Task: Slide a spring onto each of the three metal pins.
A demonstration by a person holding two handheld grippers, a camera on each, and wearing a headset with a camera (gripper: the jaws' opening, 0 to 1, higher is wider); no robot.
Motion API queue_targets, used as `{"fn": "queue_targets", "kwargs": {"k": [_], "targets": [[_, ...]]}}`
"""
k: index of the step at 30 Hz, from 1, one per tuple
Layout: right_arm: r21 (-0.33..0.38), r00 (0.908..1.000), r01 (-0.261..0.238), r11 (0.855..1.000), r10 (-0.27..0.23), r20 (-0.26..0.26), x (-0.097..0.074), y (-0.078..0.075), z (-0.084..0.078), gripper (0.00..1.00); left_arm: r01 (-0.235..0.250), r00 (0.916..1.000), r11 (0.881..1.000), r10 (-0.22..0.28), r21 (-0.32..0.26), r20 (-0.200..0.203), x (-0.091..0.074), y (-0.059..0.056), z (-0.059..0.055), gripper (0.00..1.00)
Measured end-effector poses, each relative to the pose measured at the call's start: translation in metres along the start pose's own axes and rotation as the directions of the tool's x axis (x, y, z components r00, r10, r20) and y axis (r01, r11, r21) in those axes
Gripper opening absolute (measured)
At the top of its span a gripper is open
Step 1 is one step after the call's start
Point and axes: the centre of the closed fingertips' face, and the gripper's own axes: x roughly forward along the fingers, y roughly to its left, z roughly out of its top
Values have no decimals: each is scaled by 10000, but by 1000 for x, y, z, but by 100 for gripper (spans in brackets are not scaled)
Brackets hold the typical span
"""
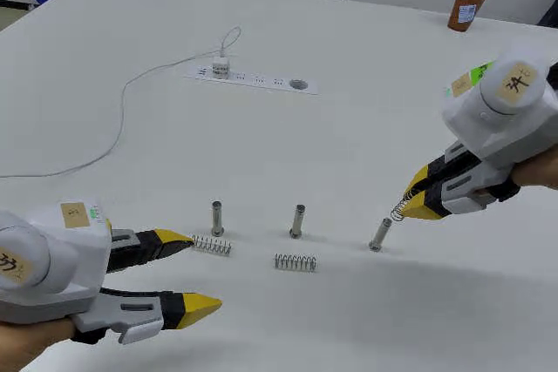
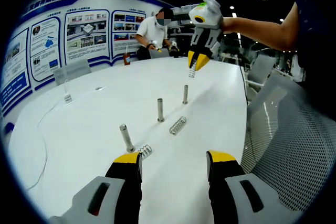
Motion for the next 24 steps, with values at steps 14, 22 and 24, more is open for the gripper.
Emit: {"fn": "queue_targets", "kwargs": {"k": [14, 22, 24], "targets": [[198, 9990, -206, 9996, 213, -392, 22, -7, -9, 12, -45, 10000, 9999, 44, -96, -72, 0, 1, -4, 51], [339, 9985, -250, 9991, 266, -471, 27, -9, -13, 12, -20, 9999, 9999, 19, -103, -110, 0, 1, -5, 50], [377, 9985, -292, 9989, 309, -459, 28, -9, -13, 12, -20, 9999, 9999, 19, -107, -122, 0, 1, -5, 50]]}}
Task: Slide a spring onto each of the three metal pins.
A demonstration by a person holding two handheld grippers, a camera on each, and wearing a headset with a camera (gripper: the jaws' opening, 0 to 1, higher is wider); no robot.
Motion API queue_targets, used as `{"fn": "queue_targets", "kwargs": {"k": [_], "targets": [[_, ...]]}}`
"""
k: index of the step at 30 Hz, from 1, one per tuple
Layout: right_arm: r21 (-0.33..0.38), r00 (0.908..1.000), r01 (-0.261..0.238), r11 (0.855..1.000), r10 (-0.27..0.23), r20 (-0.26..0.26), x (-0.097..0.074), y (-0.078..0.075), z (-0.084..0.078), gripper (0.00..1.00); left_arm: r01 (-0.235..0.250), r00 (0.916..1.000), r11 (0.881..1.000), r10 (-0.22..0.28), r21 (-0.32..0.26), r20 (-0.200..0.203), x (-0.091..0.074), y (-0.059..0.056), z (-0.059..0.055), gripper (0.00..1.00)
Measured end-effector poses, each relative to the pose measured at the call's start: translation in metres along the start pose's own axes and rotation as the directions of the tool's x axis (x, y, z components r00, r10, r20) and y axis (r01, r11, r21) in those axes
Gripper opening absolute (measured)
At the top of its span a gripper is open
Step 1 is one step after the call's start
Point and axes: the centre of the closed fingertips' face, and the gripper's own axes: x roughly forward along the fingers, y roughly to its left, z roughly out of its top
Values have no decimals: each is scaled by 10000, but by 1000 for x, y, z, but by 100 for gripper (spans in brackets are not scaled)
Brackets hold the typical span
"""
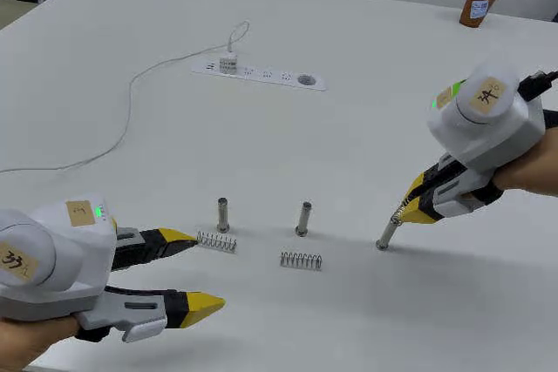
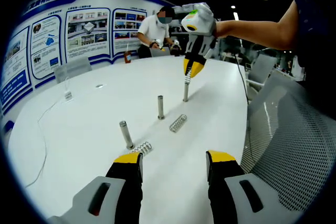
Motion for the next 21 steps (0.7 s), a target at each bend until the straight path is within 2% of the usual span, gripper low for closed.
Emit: {"fn": "queue_targets", "kwargs": {"k": [21], "targets": [[420, 9983, -151, 9990, 174, -556, 37, -2, -15, 12, 63, 9999, 10000, -62, 30, -105, 1, -1, -2, 48]]}}
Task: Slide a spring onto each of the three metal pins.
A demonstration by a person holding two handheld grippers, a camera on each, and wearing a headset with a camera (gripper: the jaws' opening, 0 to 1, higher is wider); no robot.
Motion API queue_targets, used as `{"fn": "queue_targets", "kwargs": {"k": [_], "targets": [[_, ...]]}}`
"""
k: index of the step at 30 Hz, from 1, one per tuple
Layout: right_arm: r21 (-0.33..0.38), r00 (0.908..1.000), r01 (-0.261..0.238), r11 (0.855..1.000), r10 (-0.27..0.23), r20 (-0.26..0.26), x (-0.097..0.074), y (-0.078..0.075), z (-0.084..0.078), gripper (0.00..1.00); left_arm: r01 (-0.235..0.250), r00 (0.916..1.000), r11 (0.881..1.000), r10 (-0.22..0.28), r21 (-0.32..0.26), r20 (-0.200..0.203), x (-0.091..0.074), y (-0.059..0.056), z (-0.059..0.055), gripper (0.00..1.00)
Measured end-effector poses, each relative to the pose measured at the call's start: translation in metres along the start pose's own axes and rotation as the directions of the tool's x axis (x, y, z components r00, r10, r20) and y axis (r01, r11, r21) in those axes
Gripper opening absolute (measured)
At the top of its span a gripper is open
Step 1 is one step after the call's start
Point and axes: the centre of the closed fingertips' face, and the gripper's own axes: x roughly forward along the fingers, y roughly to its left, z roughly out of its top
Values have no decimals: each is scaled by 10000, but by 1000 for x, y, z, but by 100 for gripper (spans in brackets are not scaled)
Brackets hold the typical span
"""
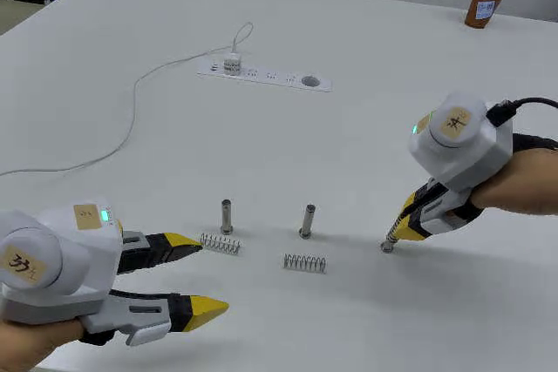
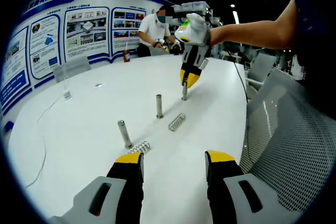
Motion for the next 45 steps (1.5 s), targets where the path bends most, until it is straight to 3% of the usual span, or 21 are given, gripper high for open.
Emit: {"fn": "queue_targets", "kwargs": {"k": [10, 17, 25, 36, 45], "targets": [[55, 9998, -13, 10000, 14, -206, 14, 0, -8, 12, 9, 10000, 10000, -9, 3, -22, 0, -2, 0, 48], [98, 9999, 19, 10000, -18, -112, 14, -3, -7, 13, 14, 10000, 10000, -14, 15, -20, 0, -2, 0, 48], [36, 9998, 212, 9998, -212, 30, 10, -4, -7, 20, 40, 10000, 10000, -40, 35, -1, 1, -2, 1, 48], [-487, 9973, 576, 9972, -552, 491, -10, 4, 16, 22, 67, 10000, 9999, -67, 110, 4, 1, -2, 2, 48], [-973, 9962, 337, 9947, -256, 835, -8, 22, 40, 22, 103, 9999, 9998, -103, 165, 27, 2, -3, 4, 47]]}}
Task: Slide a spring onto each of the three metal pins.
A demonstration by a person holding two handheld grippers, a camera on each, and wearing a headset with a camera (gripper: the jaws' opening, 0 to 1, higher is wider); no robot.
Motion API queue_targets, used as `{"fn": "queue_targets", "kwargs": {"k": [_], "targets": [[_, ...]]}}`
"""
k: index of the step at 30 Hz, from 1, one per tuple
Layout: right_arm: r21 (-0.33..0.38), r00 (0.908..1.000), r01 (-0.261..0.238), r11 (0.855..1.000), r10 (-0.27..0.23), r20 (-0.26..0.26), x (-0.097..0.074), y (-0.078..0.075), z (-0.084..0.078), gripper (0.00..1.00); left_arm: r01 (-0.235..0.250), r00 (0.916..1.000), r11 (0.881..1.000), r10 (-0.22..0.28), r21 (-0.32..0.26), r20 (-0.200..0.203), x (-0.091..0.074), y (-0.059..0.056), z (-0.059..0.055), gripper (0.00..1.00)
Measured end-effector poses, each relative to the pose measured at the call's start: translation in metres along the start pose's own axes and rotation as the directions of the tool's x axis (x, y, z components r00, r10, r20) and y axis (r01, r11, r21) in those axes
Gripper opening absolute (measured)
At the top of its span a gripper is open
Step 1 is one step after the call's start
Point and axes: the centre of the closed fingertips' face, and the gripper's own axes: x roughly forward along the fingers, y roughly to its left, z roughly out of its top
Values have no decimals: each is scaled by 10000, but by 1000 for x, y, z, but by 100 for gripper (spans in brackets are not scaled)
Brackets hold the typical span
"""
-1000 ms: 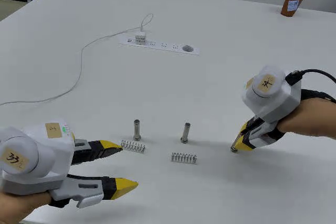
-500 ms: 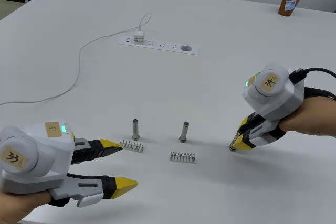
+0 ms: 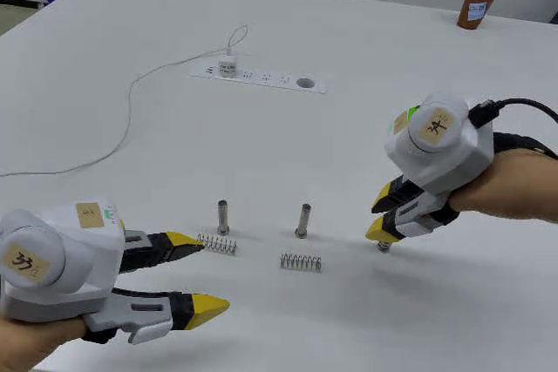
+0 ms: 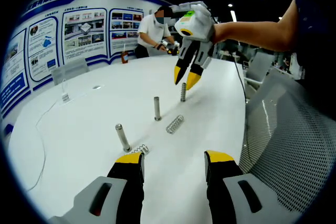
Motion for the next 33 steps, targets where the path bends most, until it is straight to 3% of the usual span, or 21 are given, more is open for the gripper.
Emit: {"fn": "queue_targets", "kwargs": {"k": [17, 33], "targets": [[-488, 9959, -901, 9947, 906, 76, 36, 35, 22, 19, 70, 10000, 10000, -70, 41, -11, 2, -3, 2, 46], [-1027, 9905, -1363, 9853, 1338, -316, 66, 52, 24, 14, 167, 9998, 9998, -167, 46, -88, 5, -4, -1, 44]]}}
